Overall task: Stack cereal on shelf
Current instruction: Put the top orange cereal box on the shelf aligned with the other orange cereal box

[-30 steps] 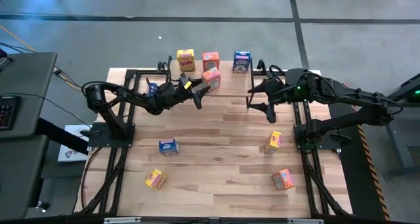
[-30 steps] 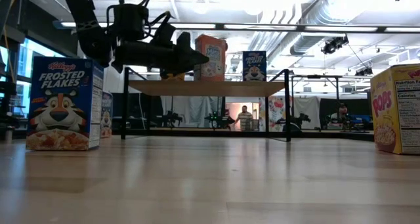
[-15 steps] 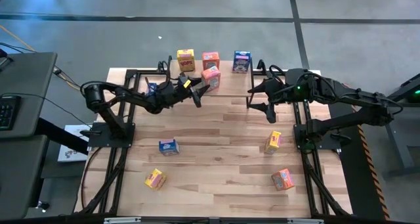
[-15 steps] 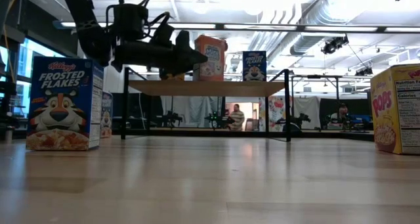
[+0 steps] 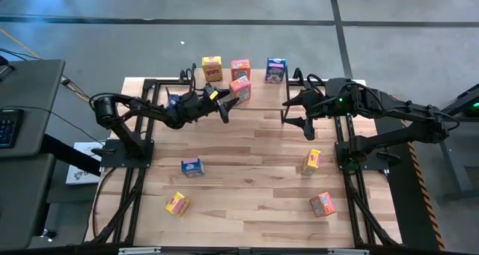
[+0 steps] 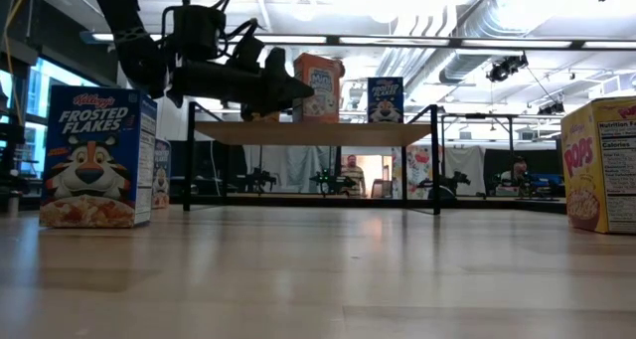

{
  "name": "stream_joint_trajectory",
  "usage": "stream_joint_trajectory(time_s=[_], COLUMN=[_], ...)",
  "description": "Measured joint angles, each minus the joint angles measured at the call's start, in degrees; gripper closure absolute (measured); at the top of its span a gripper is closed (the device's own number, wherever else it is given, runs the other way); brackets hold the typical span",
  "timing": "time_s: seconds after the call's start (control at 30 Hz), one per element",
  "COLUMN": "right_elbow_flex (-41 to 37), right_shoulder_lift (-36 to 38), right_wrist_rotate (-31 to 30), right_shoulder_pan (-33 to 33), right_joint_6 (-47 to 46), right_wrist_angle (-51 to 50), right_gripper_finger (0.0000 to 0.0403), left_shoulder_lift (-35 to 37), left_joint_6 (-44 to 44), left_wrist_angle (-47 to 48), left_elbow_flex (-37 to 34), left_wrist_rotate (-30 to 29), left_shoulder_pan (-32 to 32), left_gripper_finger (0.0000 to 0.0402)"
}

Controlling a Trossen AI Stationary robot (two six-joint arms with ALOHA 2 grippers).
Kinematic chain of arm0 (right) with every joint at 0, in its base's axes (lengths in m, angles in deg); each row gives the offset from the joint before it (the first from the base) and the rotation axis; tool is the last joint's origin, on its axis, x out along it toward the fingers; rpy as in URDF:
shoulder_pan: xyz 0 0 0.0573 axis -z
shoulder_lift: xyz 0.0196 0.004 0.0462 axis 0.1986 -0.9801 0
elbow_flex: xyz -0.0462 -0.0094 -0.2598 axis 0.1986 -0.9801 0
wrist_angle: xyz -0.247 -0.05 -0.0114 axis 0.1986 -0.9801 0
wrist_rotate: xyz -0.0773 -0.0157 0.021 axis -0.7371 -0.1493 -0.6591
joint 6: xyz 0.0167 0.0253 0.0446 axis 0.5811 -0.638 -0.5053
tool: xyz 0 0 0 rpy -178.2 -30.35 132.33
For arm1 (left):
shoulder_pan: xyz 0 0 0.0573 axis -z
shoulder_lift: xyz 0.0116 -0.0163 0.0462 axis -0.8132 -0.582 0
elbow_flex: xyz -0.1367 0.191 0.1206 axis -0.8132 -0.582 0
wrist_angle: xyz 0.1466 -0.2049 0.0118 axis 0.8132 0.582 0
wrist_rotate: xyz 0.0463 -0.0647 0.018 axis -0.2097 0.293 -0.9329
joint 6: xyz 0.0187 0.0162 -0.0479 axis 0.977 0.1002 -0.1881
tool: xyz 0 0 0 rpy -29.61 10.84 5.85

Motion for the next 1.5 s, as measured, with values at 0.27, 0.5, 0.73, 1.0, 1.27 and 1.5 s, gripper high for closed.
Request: stream_joint_trajectory(time_s=[0.27,0.5,0.73,1.0,1.27,1.5], right_elbow_flex=[0.0,0.0,0.0,0.0,0.0,0.0], right_shoulder_lift=[0.0,0.0,0.0,0.0,0.0,0.0], right_wrist_rotate=[0.0,0.0,0.0,0.0,1.6,1.8], right_shoulder_pan=[0.0,0.0,0.0,0.0,0.0,0.0], right_joint_6=[-0.6,-0.7,-0.7,-0.7,-0.7,-0.7], right_wrist_angle=[0.0,0.0,0.0,0.0,0.0,0.0], right_gripper_finger=[0.0147,0.0147,0.0147,0.0147,0.0147,0.0147], left_shoulder_lift=[0.0,0.0,0.0,0.6,5.0,10.9], left_joint_6=[-1.1,-0.9,-0.4,-3.0,-2.0,1.4], left_wrist_angle=[0.2,0.2,-0.1,-0.5,0.9,4.8], left_elbow_flex=[0.0,0.0,0.0,0.0,0.0,0.0], left_wrist_rotate=[4.8,7.3,6.9,6.8,6.8,6.6], left_shoulder_pan=[-1.5,-2.1,-2.9,-2.9,-2.9,-2.9], left_gripper_finger=[0.0175,0.0152,0.0135,0.0133,0.0133,0.0133])
